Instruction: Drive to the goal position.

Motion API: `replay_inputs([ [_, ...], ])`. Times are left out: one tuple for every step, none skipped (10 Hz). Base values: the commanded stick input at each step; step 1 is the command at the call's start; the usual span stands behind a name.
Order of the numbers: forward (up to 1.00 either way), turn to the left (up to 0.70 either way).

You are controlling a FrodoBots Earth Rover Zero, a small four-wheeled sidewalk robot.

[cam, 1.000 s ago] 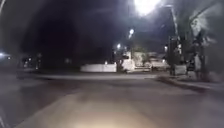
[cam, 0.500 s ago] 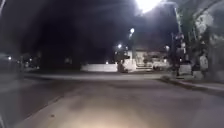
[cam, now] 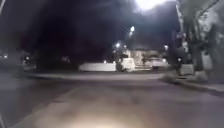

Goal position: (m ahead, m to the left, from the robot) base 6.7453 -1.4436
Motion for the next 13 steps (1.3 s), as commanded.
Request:
replay_inputs([
  [0.7, -0.35],
  [0.7, -0.35],
  [0.7, -0.35],
  [0.7, -0.35],
  [0.7, -0.35],
  [0.7, -0.35],
  [0.7, -0.35],
  [0.7, -0.35],
  [0.7, -0.14],
  [0.7, 0.0],
  [0.7, 0.0],
  [0.7, 0.0],
  [0.7, 0.0],
])
